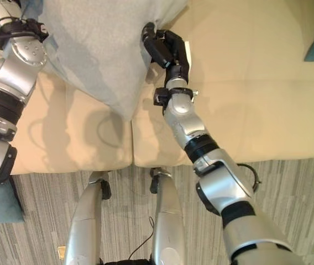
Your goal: Pick up all the scattered cushions and arrange them neatly on the sofa.
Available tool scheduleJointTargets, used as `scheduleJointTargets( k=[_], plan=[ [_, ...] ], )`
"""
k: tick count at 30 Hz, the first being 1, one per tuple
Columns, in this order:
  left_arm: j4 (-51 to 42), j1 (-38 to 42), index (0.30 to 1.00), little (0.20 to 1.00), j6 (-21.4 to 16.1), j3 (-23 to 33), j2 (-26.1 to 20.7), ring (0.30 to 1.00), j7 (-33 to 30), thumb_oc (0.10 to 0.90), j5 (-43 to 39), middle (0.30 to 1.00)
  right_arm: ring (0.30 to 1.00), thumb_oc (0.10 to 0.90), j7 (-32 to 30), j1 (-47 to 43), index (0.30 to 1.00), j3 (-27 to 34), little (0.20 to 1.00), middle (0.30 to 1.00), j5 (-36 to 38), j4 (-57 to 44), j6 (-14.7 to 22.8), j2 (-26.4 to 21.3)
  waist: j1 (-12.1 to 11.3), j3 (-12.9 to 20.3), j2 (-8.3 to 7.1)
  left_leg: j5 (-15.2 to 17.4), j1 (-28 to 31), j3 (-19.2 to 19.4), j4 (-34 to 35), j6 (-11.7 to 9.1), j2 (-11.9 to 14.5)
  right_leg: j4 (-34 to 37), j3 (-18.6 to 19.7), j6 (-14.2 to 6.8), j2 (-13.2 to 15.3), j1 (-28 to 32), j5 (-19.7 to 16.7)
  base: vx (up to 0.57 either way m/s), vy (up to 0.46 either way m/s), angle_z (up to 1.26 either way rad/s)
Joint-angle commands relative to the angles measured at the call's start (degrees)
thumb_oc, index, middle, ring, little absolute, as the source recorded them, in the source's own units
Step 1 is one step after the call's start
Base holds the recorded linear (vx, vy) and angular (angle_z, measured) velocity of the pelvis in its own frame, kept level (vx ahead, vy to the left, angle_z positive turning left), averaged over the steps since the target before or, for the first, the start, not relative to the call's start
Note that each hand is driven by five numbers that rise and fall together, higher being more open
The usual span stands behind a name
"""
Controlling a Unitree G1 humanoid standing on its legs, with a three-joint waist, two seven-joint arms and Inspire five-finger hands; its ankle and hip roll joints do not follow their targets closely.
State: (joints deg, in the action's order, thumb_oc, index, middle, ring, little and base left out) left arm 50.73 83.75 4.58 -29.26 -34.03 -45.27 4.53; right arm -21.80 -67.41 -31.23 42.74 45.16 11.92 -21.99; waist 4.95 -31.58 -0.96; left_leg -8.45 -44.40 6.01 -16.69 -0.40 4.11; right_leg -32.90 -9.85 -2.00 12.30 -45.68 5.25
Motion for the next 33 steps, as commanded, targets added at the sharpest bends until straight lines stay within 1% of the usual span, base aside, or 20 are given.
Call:
scheduleJointTargets(
  k=[1,3,4,5,7,9,11,13,14,15,16,17,19,22,23,25,27,29,31,33],
  plan=[
    [-8.2,3.0,0.300,0.300,-7.9,-0.3,4.3,0.300,-0.3,0.400,2.3,0.300,0.300,0.400,-0.8,-7.8,0.300,0.5,0.300,0.300,-8.2,-6.1,4.9,1.6,-0.5,2.8,3.07,10.6,0.0,-0.2,-2.1,-3.6,2.3,5.8,1.7,-3.2,0.5,3.9,3.2,0.00,0.000,0.00],
    [-8.3,4.0,0.300,0.300,-8.7,0.1,4.5,0.300,-0.4,0.400,1.0,0.300,0.300,0.400,-3.6,-9.5,0.300,1.4,0.300,0.300,-11.3,-5.8,4.8,1.0,-0.5,2.9,3.12,10.7,-0.2,-0.3,-2.1,-3.5,2.2,5.7,1.8,-3.3,0.4,3.7,3.2,0.00,0.000,0.00],
    [-8.3,4.0,0.300,0.300,-8.8,0.1,4.5,0.300,-0.4,0.400,1.0,0.300,0.300,0.400,-3.6,-9.5,0.300,1.4,0.300,0.300,-11.3,-5.8,4.8,1.0,-0.5,2.9,3.12,10.7,-0.2,-0.3,-2.1,-3.5,2.2,5.7,1.8,-3.3,0.4,3.7,3.2,0.00,0.000,0.00],
    [-9.2,5.2,0.300,0.300,-10.0,0.6,4.8,0.300,-1.1,0.400,-1.0,0.300,0.300,0.400,-7.1,-12.1,0.300,2.7,0.300,0.300,-14.2,-5.7,5.0,0.5,-0.6,2.9,3.20,10.8,-0.5,-0.4,-2.2,-3.5,2.2,5.7,1.8,-3.3,0.4,3.5,3.2,0.00,0.000,0.00],
    [-10.6,6.7,0.300,0.300,-10.9,0.4,4.3,0.300,-2.4,0.400,-0.9,0.300,0.300,0.400,-11.3,-15.1,0.300,3.2,0.300,0.300,-20.1,-6.9,4.8,-0.8,-0.6,3.1,3.24,10.8,-0.9,-0.5,-2.5,-3.4,2.2,5.6,1.8,-3.5,0.4,3.3,3.2,0.00,0.000,0.00],
    [-12.3,7.9,0.300,0.300,-10.5,0.3,2.6,0.300,-5.5,0.400,2.1,0.300,0.300,0.400,-17.6,-17.7,0.300,3.1,0.300,0.300,-31.0,-9.8,2.8,-3.0,-0.6,3.1,3.18,11.0,-1.1,-0.6,-2.6,-3.4,2.1,5.6,1.9,-3.6,0.4,3.2,3.4,0.00,0.000,0.00],
    [-13.3,9.9,0.300,0.300,-10.5,0.0,2.1,0.300,-8.7,0.400,3.8,0.300,0.300,0.400,-23.5,-20.9,0.300,3.3,0.300,0.300,-38.9,-11.4,0.7,-5.1,-0.5,3.4,3.10,11.1,-1.5,-0.8,-2.8,-3.3,2.1,5.3,2.0,-3.7,0.4,2.8,3.5,0.00,0.000,0.00],
    [-15.1,10.9,0.300,0.300,-10.5,0.1,1.6,0.300,-11.1,0.400,5.4,0.300,0.300,0.400,-27.9,-22.9,0.300,3.6,0.300,0.300,-44.1,-12.8,-1.3,-6.6,-0.4,3.8,2.99,11.2,-1.8,-1.0,-3.0,-3.2,2.1,5.1,2.0,-3.8,0.3,2.8,3.6,0.00,0.000,0.00],
    [-15.2,11.0,0.300,0.300,-10.4,0.2,1.6,0.300,-11.2,0.400,5.5,0.300,0.300,0.400,-28.2,-23.0,0.300,3.6,0.300,0.300,-44.5,-12.9,-1.5,-6.5,-0.4,3.7,3.01,11.2,-1.9,-1.0,-3.0,-3.2,2.1,5.1,2.0,-3.8,0.3,2.7,3.6,0.00,0.000,0.00],
    [-17.3,11.4,0.300,0.300,-10.2,1.2,1.9,0.300,-13.8,0.400,6.7,0.300,0.300,0.400,-31.2,-24.3,0.300,4.2,0.300,0.300,-48.5,-13.9,-3.3,-7.1,-0.5,4.1,2.96,11.5,-2.0,-1.1,-3.1,-3.0,1.9,5.0,2.0,-3.8,0.3,2.5,3.7,0.00,0.000,0.00],
    [-17.6,11.7,0.300,0.300,-10.1,1.4,1.9,0.300,-15.1,0.400,7.6,0.300,0.300,0.400,-32.0,-25.0,0.300,4.4,0.300,0.300,-49.4,-14.0,-3.4,-7.5,-0.4,4.4,2.95,11.5,-2.1,-1.2,-3.1,-3.0,1.8,4.9,2.0,-3.8,0.2,2.5,3.8,0.03,-0.023,0.00],
    [-18.1,11.9,0.300,0.300,-9.3,1.9,1.6,0.300,-17.8,0.400,9.4,0.300,0.300,0.400,-33.2,-25.4,0.300,4.7,0.300,0.300,-49.8,-14.4,-3.0,-6.7,-0.6,4.5,2.96,11.7,-2.3,-1.3,-3.2,-2.9,1.8,4.8,2.0,-3.8,0.2,2.3,3.8,0.00,0.000,0.00],
    [-18.6,12.6,0.300,0.300,-7.8,1.7,-0.2,0.300,-21.4,0.400,12.6,0.300,0.300,0.400,-35.2,-27.4,0.300,3.1,0.300,0.300,-52.6,-13.8,-2.9,-7.5,-0.8,5.2,2.99,11.8,-2.5,-1.3,-3.3,-2.9,1.8,4.9,2.1,-4.0,0.4,2.0,3.7,0.02,0.001,0.00],
    [-19.1,12.8,0.300,0.300,-7.9,2.0,-0.5,0.300,-22.6,0.400,12.8,0.300,0.300,0.400,-36.5,-28.2,0.300,3.0,0.300,0.300,-53.7,-14.2,-3.2,-7.5,-0.8,5.4,3.18,11.8,-2.8,-1.4,-3.4,-2.8,1.8,4.9,2.2,-4.0,0.3,1.8,3.6,0.00,0.000,0.00],
    [-19.2,12.9,0.300,0.300,-7.3,2.3,-0.9,0.300,-24.1,0.400,13.5,0.300,0.300,0.400,-37.7,-28.1,0.300,3.5,0.300,0.300,-54.6,-15.1,-3.4,-7.4,-0.7,5.6,3.30,11.8,-2.8,-1.4,-3.3,-2.7,1.7,5.0,2.2,-4.0,0.2,1.8,3.7,0.00,0.000,0.00],
    [-18.9,12.9,0.300,0.300,-7.1,2.4,-1.0,0.300,-24.8,0.400,13.8,0.300,0.300,0.400,-38.2,-27.9,0.300,3.6,0.300,0.300,-55.4,-15.1,-3.7,-7.6,-0.7,5.8,3.30,11.8,-2.8,-1.4,-3.2,-2.7,1.6,5.1,2.2,-4.0,0.2,1.8,3.7,0.00,0.000,0.00],
    [-17.6,13.1,0.300,0.300,-5.7,2.3,-1.7,0.300,-27.1,0.400,15.3,0.300,0.300,0.400,-38.5,-27.1,0.300,3.6,0.300,0.300,-56.3,-13.9,-4.0,-7.1,-0.6,6.1,3.11,11.8,-2.9,-1.5,-3.0,-2.6,1.6,5.3,2.1,-4.0,0.2,1.7,3.6,0.00,0.000,0.00],
    [-14.6,13.2,0.300,0.300,-5.2,0.8,-1.8,0.300,-26.9,0.400,15.8,0.300,0.300,0.400,-39.1,-26.9,0.300,2.5,0.300,0.300,-57.3,-10.9,-4.6,-7.0,-0.5,6.4,3.07,11.6,-3.2,-1.5,-3.0,-2.5,1.6,5.3,2.0,-4.0,0.3,1.5,3.5,0.00,0.000,0.00],
    [-9.4,13.2,0.300,0.300,-5.6,-0.9,0.1,0.300,-25.0,0.400,13.6,0.300,0.300,0.400,-39.1,-27.8,0.300,0.8,0.300,0.300,-56.6,-6.4,-5.4,-6.4,-0.4,6.5,2.96,11.4,-3.3,-1.6,-2.7,-2.4,1.6,5.3,2.0,-3.9,0.3,1.3,3.3,0.00,0.000,0.00],
    [-4.0,13.4,0.300,0.300,-7.4,-0.7,4.3,0.300,-24.1,0.400,8.7,0.300,0.300,0.400,-38.4,-28.5,0.300,-0.6,0.300,0.300,-55.2,-1.8,-6.7,-4.7,-0.4,6.3,2.78,11.1,-3.3,-1.7,-2.6,-2.3,1.6,5.4,1.8,-3.8,0.3,1.2,3.1,-0.02,-0.022,0.05]
  ],
)
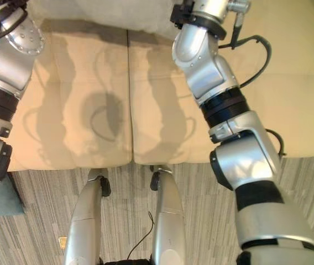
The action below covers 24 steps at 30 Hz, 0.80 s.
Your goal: Pick up all the scattered cushions and arrange them neatly on the sofa.
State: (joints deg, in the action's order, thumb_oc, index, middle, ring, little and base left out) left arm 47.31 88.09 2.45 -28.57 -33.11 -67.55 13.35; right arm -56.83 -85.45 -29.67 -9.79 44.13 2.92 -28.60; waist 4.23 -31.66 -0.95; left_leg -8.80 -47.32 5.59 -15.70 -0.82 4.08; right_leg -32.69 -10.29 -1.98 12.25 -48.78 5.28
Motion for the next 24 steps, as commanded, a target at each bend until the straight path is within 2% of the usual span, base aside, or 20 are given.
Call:
scheduleJointTargets(
  k=[1,2,3,6,10,15,24],
  plan=[
    [1.3,9.1,0.300,0.300,-5.9,-2.1,4.1,0.300,-0.9,0.400,-0.7,0.300,0.300,0.400,-3.4,-11.2,0.300,-3.1,0.300,0.300,-2.4,1.6,1.6,2.3,0.3,6.3,2.64,11.4,-0.4,-1.4,-3.5,-1.9,1.7,5.1,2.3,-3.8,0.3,4.3,3.1,-0.02,-0.016,0.06],
    [4.7,8.2,0.300,0.300,-7.4,-0.9,7.1,0.300,0.0,0.400,-5.6,0.300,0.300,0.400,-4.2,-11.8,0.300,-2.6,0.300,0.300,-0.3,4.8,0.2,4.4,0.4,6.1,2.41,11.2,-0.5,-1.2,-3.5,-1.9,1.7,5.2,2.3,-3.7,0.3,4.3,3.1,-0.01,-0.012,0.04],
    [5.0,8.3,0.300,0.300,-7.6,-1.0,7.1,0.300,0.0,0.400,-5.8,0.300,0.300,0.400,-4.2,-11.9,0.300,-2.7,0.300,0.300,-0.3,5.0,0.2,4.4,0.3,6.1,2.42,11.2,-0.5,-1.2,-3.5,-1.9,1.7,5.2,2.3,-3.7,0.3,4.3,3.1,0.00,0.000,0.00],
    [8.7,8.3,0.300,0.300,-9.5,-1.4,11.3,0.300,2.7,0.400,-9.8,0.300,0.300,0.400,-4.4,-13.7,0.300,-4.5,0.300,0.300,-1.1,7.8,-1.6,4.9,0.5,6.0,2.05,10.9,-0.5,-1.4,-3.2,-2.1,1.7,5.3,2.1,-3.7,0.4,4.3,3.0,0.00,0.000,0.00],
    [12.3,9.0,0.300,0.300,-9.8,-2.6,13.8,0.300,5.8,0.400,-12.2,0.300,0.300,0.400,-5.2,-15.2,0.300,-4.5,0.300,0.300,0.9,8.9,-1.9,5.2,0.7,5.9,1.88,10.4,-0.9,-1.5,-2.5,-2.3,1.7,6.0,1.9,-3.8,0.4,4.0,2.6,0.00,0.000,0.00],
    [12.8,8.4,0.300,0.300,-10.2,-3.1,13.8,0.300,8.8,0.400,-12.6,0.300,0.300,0.400,-5.8,-14.8,0.300,-3.0,0.300,0.300,1.1,7.2,-2.8,4.1,1.0,6.3,1.78,10.2,-1.1,-1.2,-2.1,-2.5,1.8,6.6,1.8,-4.0,0.5,3.8,2.4,0.00,0.000,0.00],
    [9.5,12.4,0.300,0.300,-11.0,-3.5,11.9,0.300,7.5,0.400,-12.7,0.300,0.300,0.400,-6.3,-17.4,0.300,-5.3,0.300,0.300,-0.4,6.2,-2.9,1.4,1.0,7.2,1.92,10.4,-1.4,-0.8,-2.5,-2.5,1.9,6.0,2.2,-4.0,0.4,3.0,2.4,0.00,0.000,0.00]
  ],
)
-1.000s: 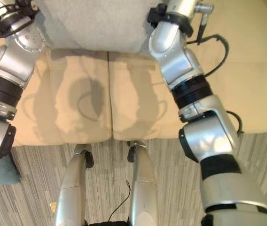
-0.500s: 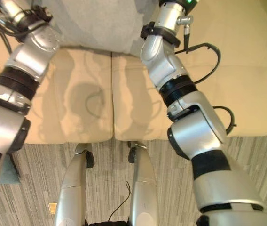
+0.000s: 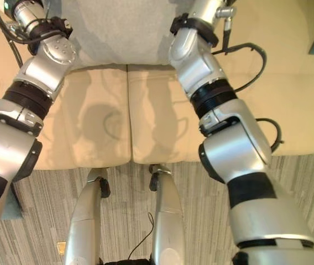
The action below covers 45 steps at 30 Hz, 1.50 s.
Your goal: Pick up all the scattered cushions and arrange them neatly on the sofa.
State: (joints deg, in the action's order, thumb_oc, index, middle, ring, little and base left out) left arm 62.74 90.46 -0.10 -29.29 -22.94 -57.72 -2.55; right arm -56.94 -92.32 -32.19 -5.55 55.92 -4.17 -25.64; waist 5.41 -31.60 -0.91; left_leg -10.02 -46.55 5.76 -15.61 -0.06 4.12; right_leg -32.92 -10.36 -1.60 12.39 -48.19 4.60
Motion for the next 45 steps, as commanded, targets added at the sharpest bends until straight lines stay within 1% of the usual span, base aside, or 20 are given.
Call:
scheduleJointTargets(
  k=[1,4,10,14,15,16,17,20,22,23,25,28,32,37,40,41,42,43,44,45],
  plan=[
    [-6.3,10.9,0.300,0.300,-8.7,-3.1,1.9,0.300,-2.3,0.400,3.0,0.300,0.300,0.400,-6.1,-11.3,0.300,-3.5,0.300,0.300,-5.3,-5.8,3.9,-1.5,-0.2,7.1,1.90,11.6,-2.4,-0.9,-2.8,-3.3,2.0,6.1,2.3,-4.4,0.3,2.2,3.0,0.00,0.000,0.00],
    [-7.8,12.1,0.300,0.300,-9.1,-3.3,2.2,0.300,-2.3,0.400,3.7,0.300,0.300,0.400,-6.7,-13.5,0.300,-5.4,0.300,0.300,-7.9,-6.1,2.9,-2.3,-0.2,7.3,1.93,11.6,-2.7,-1.0,-2.8,-3.3,1.9,6.1,2.2,-4.4,0.3,1.9,2.8,0.00,0.000,0.00],
    [-8.3,14.1,0.300,0.300,-8.8,-3.7,1.1,0.300,-4.7,0.400,5.4,0.300,0.300,0.400,-7.5,-14.0,0.300,-6.3,0.300,0.300,-9.3,-6.6,3.1,-2.0,-0.2,7.7,2.01,11.5,-2.9,-1.0,-2.5,-3.4,2.1,6.4,2.2,-4.4,0.2,1.4,2.6,0.00,0.000,0.00],
    [-6.8,13.9,0.300,0.300,-8.8,-3.9,1.1,0.300,-3.0,0.400,4.6,0.300,0.300,0.400,-6.8,-13.9,0.300,-6.7,0.300,0.300,-8.5,-5.4,3.5,-2.1,-0.2,7.8,2.19,11.1,-2.9,-1.0,-2.1,-3.4,2.1,6.6,2.2,-4.4,0.1,1.5,2.4,0.00,0.000,0.00],
    [-6.6,13.3,0.900,0.900,-8.5,-3.6,1.2,0.900,-2.4,0.800,4.1,0.900,0.519,0.546,-6.7,-13.3,0.519,-6.1,0.519,0.519,-7.5,-5.4,3.6,-1.5,-0.2,7.8,2.23,11.1,-2.7,-1.0,-1.9,-3.4,2.0,6.6,2.2,-4.4,0.1,1.7,2.5,0.00,0.000,0.00],
    [-5.6,12.9,0.900,0.900,-7.8,-2.9,1.4,0.900,-2.0,0.800,3.2,0.900,0.594,0.596,-6.6,-12.8,0.594,-5.2,0.594,0.594,-6.5,-5.2,3.7,-1.3,-0.2,7.7,2.30,11.1,-2.5,-1.0,-1.8,-3.4,2.1,6.6,2.3,-4.4,0.1,1.8,2.6,0.00,0.000,0.00],
    [-5.0,12.2,0.900,0.900,-7.7,-2.2,1.9,0.900,-1.1,0.800,2.1,0.900,0.900,0.800,-6.5,-12.2,0.900,-4.5,0.900,0.900,-5.7,-5.1,3.5,-1.4,-0.1,7.6,2.26,11.1,-2.3,-1.0,-1.8,-3.4,2.1,6.5,2.3,-4.3,0.1,2.0,2.6,0.00,0.000,0.00],
    [-3.6,10.3,0.900,0.900,-7.4,0.1,1.9,0.900,0.2,0.800,-0.4,0.900,0.900,0.800,-6.5,-9.8,0.900,-0.9,0.900,0.900,-3.0,-5.8,3.7,-2.3,-0.2,7.1,2.34,11.2,-1.7,-1.0,-1.7,-3.4,1.9,6.5,2.3,-4.2,0.0,2.7,2.7,0.00,0.000,0.00],
    [-3.1,9.5,0.900,0.900,-7.1,0.7,1.1,0.900,0.6,0.800,-1.0,0.900,0.900,0.800,-6.6,-7.8,0.900,1.4,0.900,0.900,-0.5,-6.5,4.8,-2.6,-0.2,6.9,2.34,11.2,-1.5,-0.9,-1.6,-3.5,1.9,6.6,2.3,-4.2,0.0,2.8,2.6,0.00,0.000,0.00],
    [-3.4,8.3,0.900,0.900,-6.2,1.8,-0.1,0.900,0.9,0.800,-1.4,0.900,0.900,0.800,-6.7,-5.0,0.900,4.3,0.900,0.900,1.6,-8.4,6.1,-3.1,0.0,6.4,2.47,11.1,-1.5,-0.9,-1.5,-3.5,1.9,6.6,2.3,-4.3,0.0,2.6,2.5,0.00,0.000,0.00],
    [-3.3,7.8,0.900,0.900,-5.4,2.1,-0.5,0.900,0.6,0.800,-1.0,0.900,0.900,0.800,-6.6,-3.0,0.900,5.8,0.900,0.900,2.2,-9.7,6.8,-3.3,0.1,6.4,2.42,11.1,-1.6,-1.0,-1.6,-3.4,1.9,6.4,2.3,-4.3,0.0,2.6,2.5,0.00,0.000,0.00],
    [-6.3,6.2,0.900,0.900,-7.6,5.8,0.3,0.900,1.6,0.800,-6.2,0.900,0.900,0.800,-5.4,1.8,0.900,9.7,0.900,0.900,5.0,-12.5,8.0,-3.2,0.3,5.9,2.30,11.1,-1.4,-1.0,-1.6,-3.4,1.9,6.3,2.3,-4.2,0.0,2.8,2.7,0.00,0.000,0.00],
    [-9.1,3.4,0.900,0.900,-7.0,9.6,-1.1,0.900,4.6,0.800,-10.0,0.900,0.900,0.800,-2.7,9.4,0.900,14.2,0.900,0.900,9.2,-17.2,11.5,-1.8,0.5,5.2,2.79,11.4,-0.4,-0.8,-1.6,-3.3,1.8,6.1,2.5,-4.0,-0.2,3.5,3.1,0.00,0.000,0.00],
    [-11.6,-0.2,0.900,0.900,-6.7,13.7,-2.9,0.900,5.9,0.800,-11.5,0.900,0.900,0.800,-0.7,16.5,0.900,18.1,0.900,0.900,7.9,-22.8,12.7,-2.7,0.7,4.9,2.84,11.6,0.5,-0.6,-1.7,-3.3,1.7,5.8,2.6,-3.8,-0.3,4.2,3.3,0.02,0.004,-0.02],
    [-13.0,-2.5,0.900,0.900,-7.5,16.1,-4.4,0.900,6.6,0.800,-13.2,0.900,0.900,0.800,0.3,20.5,0.900,20.1,0.900,0.900,6.9,-25.5,13.1,-3.8,0.7,5.1,2.80,11.8,1.0,-0.4,-1.9,-3.3,1.7,5.7,2.6,-3.7,-0.3,4.8,3.5,0.01,0.000,0.00],
    [-13.3,-3.0,0.900,0.900,-8.1,17.1,-4.5,0.900,7.5,0.800,-15.2,0.900,0.900,0.800,1.0,21.6,0.900,20.6,0.900,0.900,6.7,-26.1,13.2,-4.3,0.8,5.1,2.76,11.8,1.2,-0.4,-1.9,-3.2,1.7,5.7,2.6,-3.8,-0.3,4.9,3.5,0.00,0.000,0.00],
    [-15.9,-4.7,0.900,0.900,-11.3,19.7,-4.4,0.900,9.5,0.800,-21.1,0.900,0.900,0.800,1.8,24.0,0.900,21.5,0.900,0.900,6.6,-27.7,12.8,-4.8,0.7,5.1,2.98,11.9,1.8,-0.4,-1.8,-3.2,1.6,5.7,2.5,-3.7,-0.3,5.4,3.7,-0.03,-0.024,-0.01],
    [-23.3,-9.7,0.900,0.900,-14.4,22.5,-5.7,0.900,10.1,0.800,-23.3,0.900,0.900,0.800,2.8,28.5,0.900,23.4,0.900,0.900,5.9,-30.4,12.6,-5.9,0.4,4.7,3.10,10.8,2.0,0.3,-1.8,-2.8,1.8,6.0,1.5,-3.3,-0.1,5.7,2.6,0.00,0.000,0.00],
    [-31.7,-17.9,0.900,0.900,-17.2,25.7,-5.6,0.900,10.1,0.800,-24.5,0.900,0.900,0.800,3.7,34.3,0.900,26.8,0.900,0.900,4.6,-34.5,12.9,-7.0,0.3,4.7,3.02,10.8,2.9,0.6,-1.6,-2.8,1.8,6.5,1.2,-3.3,-0.1,6.7,2.6,0.04,-0.033,0.00],
    [-32.5,-18.9,0.900,0.900,-17.0,25.9,-5.3,0.900,10.1,0.800,-24.4,0.900,0.900,0.800,3.8,35.1,0.900,27.0,0.900,0.900,4.4,-35.1,12.7,-6.9,0.3,5.4,3.06,12.0,3.6,0.0,-1.5,-3.2,1.6,6.4,1.9,-3.7,-0.3,7.3,3.6,0.05,-0.026,-0.01]
  ],
)
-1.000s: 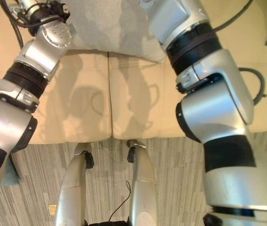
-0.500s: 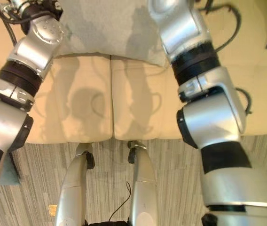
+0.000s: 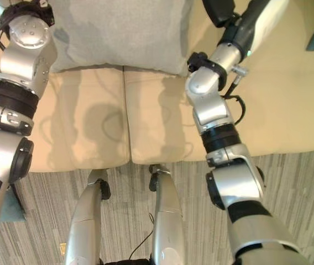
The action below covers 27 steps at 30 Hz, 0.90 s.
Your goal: Pick up all the scattered cushions and arrange them neatly on the sofa.
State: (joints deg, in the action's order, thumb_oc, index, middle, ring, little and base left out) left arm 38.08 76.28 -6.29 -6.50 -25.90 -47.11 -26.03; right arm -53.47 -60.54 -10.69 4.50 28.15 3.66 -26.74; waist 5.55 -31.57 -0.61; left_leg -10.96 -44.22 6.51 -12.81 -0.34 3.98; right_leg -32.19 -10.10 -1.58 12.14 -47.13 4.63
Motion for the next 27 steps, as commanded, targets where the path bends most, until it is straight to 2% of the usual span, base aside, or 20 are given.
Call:
scheduleJointTargets(
  k=[1,3,4,5,7,8,11,13,15,17,19,20,22,24,26,27],
  plan=[
    [-9.9,-8.8,0.900,0.900,-10.3,4.2,-2.3,0.900,0.5,0.800,-0.3,0.900,0.900,0.800,1.1,6.9,0.900,7.4,0.900,0.900,-5.8,-8.2,5.3,-6.2,0.1,5.4,2.67,11.9,1.5,-0.1,-4.2,-2.5,1.8,6.1,0.9,-3.3,0.1,6.7,2.6,0.06,-0.018,-0.02],
    [-16.1,-18.3,0.900,0.900,-12.1,7.4,-0.7,0.900,1.7,0.800,-2.5,0.900,0.900,0.800,2.2,13.9,0.900,11.4,0.900,0.900,-6.3,-12.2,6.1,-5.7,0.1,5.8,2.60,12.1,3.1,0.3,-3.7,-2.5,1.8,7.1,0.7,-3.4,0.1,8.3,2.5,0.04,-0.008,0.00],
    [-18.8,-24.1,0.900,0.900,-11.4,8.7,0.2,0.900,2.8,0.800,-2.2,0.900,0.900,0.800,2.9,18.9,0.900,13.4,0.900,0.900,-6.3,-14.1,6.5,-4.8,-0.1,6.8,2.63,12.1,4.5,0.3,-3.0,-2.5,1.7,7.7,0.5,-3.4,-0.1,9.7,2.5,0.14,-0.024,0.01],
    [-19.3,-24.9,0.900,0.900,-11.2,8.7,0.4,0.900,2.9,0.800,-2.1,0.900,0.900,0.800,3.1,19.7,0.900,13.5,0.900,0.900,-6.4,-14.5,6.4,-4.7,-0.1,7.5,2.62,13.3,5.4,-0.4,-2.7,-2.9,1.6,7.8,1.1,-3.8,-0.3,10.5,3.5,0.12,-0.016,-0.03],
    [-27.7,-45.8,0.900,0.900,-11.2,12.0,4.3,0.900,6.1,0.800,-0.8,0.900,0.900,0.800,6.1,34.7,0.900,18.9,0.900,0.900,-3.4,-17.0,8.4,-0.2,-0.6,10.1,2.31,12.5,10.7,0.3,-0.5,-2.4,1.1,10.9,-0.4,-3.7,-0.3,16.4,2.2,0.14,-0.029,-0.05],
    [-28.3,-46.7,0.900,0.900,-11.1,12.0,4.5,0.900,6.1,0.800,-0.8,0.900,0.900,0.800,6.2,35.5,0.900,18.9,0.900,0.900,-3.4,-17.3,8.4,-0.1,-0.5,10.3,2.27,12.4,11.3,0.3,-0.1,-2.4,1.1,11.4,-0.5,-3.7,-0.3,17.1,2.1,0.17,-0.025,-0.01],
    [-28.5,-58.4,0.900,0.900,-9.4,11.9,6.7,0.900,10.0,0.800,1.2,0.900,0.900,0.800,8.9,43.3,0.900,21.1,0.900,0.900,-1.8,-15.5,9.2,2.2,-0.9,12.5,2.28,12.7,16.8,0.3,1.6,-2.3,0.8,13.7,-1.5,-4.2,-0.4,23.0,2.0,0.15,0.000,0.02],
    [-27.7,-65.3,0.900,0.900,-8.4,11.5,6.5,0.900,12.2,0.800,2.8,0.900,0.900,0.800,10.6,47.9,0.900,22.8,0.900,0.900,-0.3,-14.3,9.1,2.9,-1.0,13.8,2.47,12.9,20.5,0.1,2.4,-2.2,0.6,15.0,-2.3,-4.4,-0.3,26.9,2.0,0.14,0.027,0.01],
    [-25.9,-70.7,0.900,0.900,-8.4,11.0,7.8,0.900,14.5,0.800,1.1,0.900,0.900,0.800,11.9,51.6,0.900,23.5,0.900,0.900,0.5,-12.3,8.8,3.7,-1.1,15.1,2.62,13.1,24.5,0.0,3.5,-2.2,0.7,16.6,-3.0,-4.7,-0.4,31.0,1.9,0.09,0.028,0.10],
    [-24.3,-72.5,0.900,0.900,-8.0,9.7,7.8,0.900,16.4,0.800,1.1,0.900,0.900,0.800,12.7,53.2,0.900,23.7,0.900,0.900,1.0,-11.0,8.7,4.0,-1.1,15.7,2.62,13.1,26.0,-0.1,3.8,-2.3,0.8,17.4,-3.4,-4.8,-0.2,32.7,1.9,0.05,0.017,0.14],
    [-19.3,-76.6,0.900,0.900,-6.9,7.3,9.9,0.900,19.3,0.800,0.4,0.900,0.900,0.800,14.2,57.0,0.900,24.5,0.900,0.900,1.3,-8.6,8.7,5.8,-1.1,18.2,2.91,13.0,30.7,0.2,6.6,-2.0,0.7,19.3,-4.0,-5.4,-0.2,36.5,1.3,0.07,-0.001,0.09],
    [-17.1,-77.9,0.900,0.900,-6.6,6.1,10.1,0.900,20.2,0.800,1.2,0.900,0.900,0.800,14.4,57.7,0.900,24.7,0.900,0.900,1.6,-7.7,8.9,6.5,-0.9,18.7,3.19,13.1,32.4,0.0,7.6,-2.1,0.6,18.8,-3.6,-6.0,-0.1,37.3,0.8,0.05,-0.048,-0.02],
    [-11.8,-78.9,0.900,0.900,-6.1,3.2,11.1,0.900,21.9,0.800,1.9,0.900,0.900,0.800,14.7,58.9,0.900,24.9,0.900,0.900,2.9,-6.5,9.8,8.2,-0.1,18.8,3.60,12.6,35.1,-0.4,9.1,-2.0,0.7,16.5,0.3,-7.4,-0.6,37.4,-0.7,-0.01,-0.065,0.03],
    [-7.0,-79.9,0.900,0.900,-5.0,0.6,12.7,0.900,23.4,0.800,3.1,0.900,0.900,0.800,15.4,60.6,0.900,24.2,0.900,0.900,4.1,-5.1,10.7,10.3,0.8,19.0,3.90,12.0,36.8,-1.3,10.0,-1.9,1.2,11.8,7.1,-7.7,-1.6,38.5,0.8,-0.08,-0.168,0.07],
    [-4.1,-80.8,0.900,0.900,-5.0,-0.6,13.7,0.900,24.8,0.800,2.2,0.900,0.900,0.800,16.3,62.8,0.900,23.6,0.900,0.900,4.0,-4.6,10.7,11.5,0.9,20.3,3.88,11.6,36.5,-3.3,9.8,-2.2,1.6,9.2,11.5,-7.4,-1.5,41.2,1.0,-0.10,-0.287,0.47],
    [-4.6,-81.8,0.900,0.900,-4.9,-1.1,13.8,0.900,25.4,0.800,2.1,0.900,0.900,0.800,16.7,63.4,0.900,23.6,0.900,0.900,4.2,-4.3,10.4,11.6,0.6,21.4,3.77,11.2,35.8,-4.2,9.5,-2.4,1.8,10.1,13.0,-7.5,-1.6,43.3,0.8,-0.13,-0.332,0.71]
  ],
)
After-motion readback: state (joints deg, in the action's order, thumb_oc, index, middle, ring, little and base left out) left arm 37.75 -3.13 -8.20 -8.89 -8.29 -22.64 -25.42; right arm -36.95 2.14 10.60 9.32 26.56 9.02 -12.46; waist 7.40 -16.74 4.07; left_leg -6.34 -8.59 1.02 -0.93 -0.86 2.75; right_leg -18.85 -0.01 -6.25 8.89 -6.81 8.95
